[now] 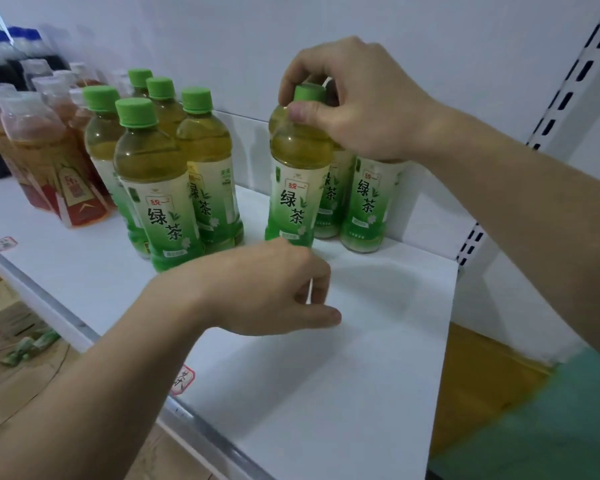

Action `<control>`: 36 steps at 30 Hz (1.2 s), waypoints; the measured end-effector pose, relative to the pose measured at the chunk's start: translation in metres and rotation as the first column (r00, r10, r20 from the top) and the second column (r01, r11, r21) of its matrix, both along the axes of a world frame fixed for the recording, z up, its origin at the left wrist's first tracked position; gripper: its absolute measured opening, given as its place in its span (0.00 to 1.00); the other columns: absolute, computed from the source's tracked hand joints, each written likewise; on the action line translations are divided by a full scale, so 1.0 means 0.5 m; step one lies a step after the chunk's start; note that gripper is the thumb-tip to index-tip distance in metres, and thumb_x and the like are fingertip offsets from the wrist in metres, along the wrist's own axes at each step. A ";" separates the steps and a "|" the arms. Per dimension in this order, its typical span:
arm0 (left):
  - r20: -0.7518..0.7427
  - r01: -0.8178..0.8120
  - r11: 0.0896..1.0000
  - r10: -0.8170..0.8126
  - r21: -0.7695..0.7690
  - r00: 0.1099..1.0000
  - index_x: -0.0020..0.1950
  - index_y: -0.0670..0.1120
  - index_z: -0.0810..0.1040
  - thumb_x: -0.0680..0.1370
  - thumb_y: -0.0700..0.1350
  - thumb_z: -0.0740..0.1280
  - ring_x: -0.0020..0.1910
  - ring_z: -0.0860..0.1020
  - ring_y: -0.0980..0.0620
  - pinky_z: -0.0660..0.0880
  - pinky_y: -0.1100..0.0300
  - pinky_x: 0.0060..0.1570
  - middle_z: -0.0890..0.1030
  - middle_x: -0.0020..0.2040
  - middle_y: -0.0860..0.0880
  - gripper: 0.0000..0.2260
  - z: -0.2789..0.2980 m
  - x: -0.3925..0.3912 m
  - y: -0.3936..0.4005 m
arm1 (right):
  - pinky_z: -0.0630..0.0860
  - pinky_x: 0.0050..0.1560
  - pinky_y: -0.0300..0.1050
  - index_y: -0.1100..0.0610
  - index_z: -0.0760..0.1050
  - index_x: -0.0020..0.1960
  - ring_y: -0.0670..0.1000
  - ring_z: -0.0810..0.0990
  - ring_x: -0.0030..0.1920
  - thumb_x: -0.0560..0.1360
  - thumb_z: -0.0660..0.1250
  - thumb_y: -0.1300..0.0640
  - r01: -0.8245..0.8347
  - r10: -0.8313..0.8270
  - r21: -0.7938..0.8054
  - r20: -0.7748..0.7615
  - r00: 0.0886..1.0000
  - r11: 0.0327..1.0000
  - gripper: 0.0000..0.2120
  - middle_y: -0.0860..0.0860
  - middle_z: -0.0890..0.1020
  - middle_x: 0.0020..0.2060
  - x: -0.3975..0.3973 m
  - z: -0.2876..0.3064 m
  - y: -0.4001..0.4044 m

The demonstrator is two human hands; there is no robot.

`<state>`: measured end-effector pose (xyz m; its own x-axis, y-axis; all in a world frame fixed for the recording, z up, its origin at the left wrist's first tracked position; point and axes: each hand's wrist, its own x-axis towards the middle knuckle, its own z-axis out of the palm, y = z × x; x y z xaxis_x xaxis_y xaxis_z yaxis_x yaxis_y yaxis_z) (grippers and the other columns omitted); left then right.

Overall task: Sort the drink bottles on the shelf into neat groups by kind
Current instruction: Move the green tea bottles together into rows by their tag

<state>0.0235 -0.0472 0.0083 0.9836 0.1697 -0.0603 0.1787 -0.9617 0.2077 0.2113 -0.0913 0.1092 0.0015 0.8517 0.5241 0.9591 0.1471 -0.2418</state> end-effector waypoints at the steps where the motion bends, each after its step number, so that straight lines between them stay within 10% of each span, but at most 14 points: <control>1: 0.089 -0.063 0.997 0.059 0.047 0.994 0.42 0.57 0.76 0.72 0.73 0.59 0.35 0.76 0.61 0.68 0.68 0.28 0.77 0.33 0.59 0.21 0.006 -0.023 0.007 | 0.65 0.40 0.25 0.46 0.80 0.53 0.33 0.74 0.40 0.78 0.69 0.50 0.015 -0.015 0.002 0.006 1.000 1.000 0.04 0.41 0.79 0.46 0.007 0.003 -0.009; 3: 0.155 -0.254 0.962 0.237 0.101 0.959 0.42 0.56 0.76 0.72 0.71 0.61 0.33 0.76 0.59 0.73 0.64 0.31 0.79 0.34 0.58 0.20 -0.004 -0.034 0.027 | 0.67 0.41 0.30 0.46 0.80 0.53 0.35 0.74 0.42 0.78 0.69 0.50 0.044 -0.044 -0.015 0.012 0.999 0.999 0.04 0.44 0.80 0.49 0.018 0.007 -0.025; 7: 0.082 -0.403 0.904 0.417 -0.144 0.905 0.77 0.51 0.64 0.69 0.66 0.74 0.54 0.79 0.54 0.78 0.57 0.55 0.78 0.65 0.54 0.42 -0.080 0.026 0.052 | 0.71 0.43 0.34 0.45 0.79 0.52 0.37 0.78 0.43 0.79 0.69 0.51 0.054 -0.056 -0.052 -0.026 0.998 0.997 0.03 0.45 0.83 0.48 0.032 0.010 -0.053; 10: 0.247 -0.270 0.886 0.377 -0.378 0.892 0.74 0.55 0.68 0.67 0.59 0.80 0.50 0.77 0.67 0.74 0.72 0.47 0.78 0.62 0.60 0.39 -0.117 0.071 0.051 | 0.70 0.40 0.32 0.46 0.81 0.53 0.36 0.78 0.39 0.79 0.69 0.51 0.062 -0.064 -0.054 -0.041 0.997 0.997 0.04 0.44 0.83 0.46 0.041 0.012 -0.070; 20: 0.263 -0.268 0.873 0.392 -0.407 0.882 0.72 0.50 0.65 0.70 0.58 0.79 0.63 0.76 0.50 0.74 0.47 0.63 0.77 0.67 0.51 0.36 -0.136 0.103 0.025 | 0.70 0.40 0.38 0.47 0.82 0.53 0.40 0.75 0.36 0.78 0.71 0.47 0.116 -0.115 -0.071 0.008 0.993 0.991 0.07 0.48 0.83 0.47 0.052 0.001 -0.095; 36: 0.242 -0.253 0.916 0.334 -0.312 0.911 0.76 0.52 0.63 0.71 0.61 0.76 0.67 0.74 0.48 0.72 0.43 0.65 0.76 0.70 0.51 0.39 -0.131 0.109 0.031 | 0.72 0.47 0.44 0.46 0.78 0.59 0.50 0.79 0.52 0.78 0.69 0.47 0.324 -0.316 -0.053 0.117 0.942 0.945 0.11 0.46 0.80 0.52 -0.017 0.018 -0.100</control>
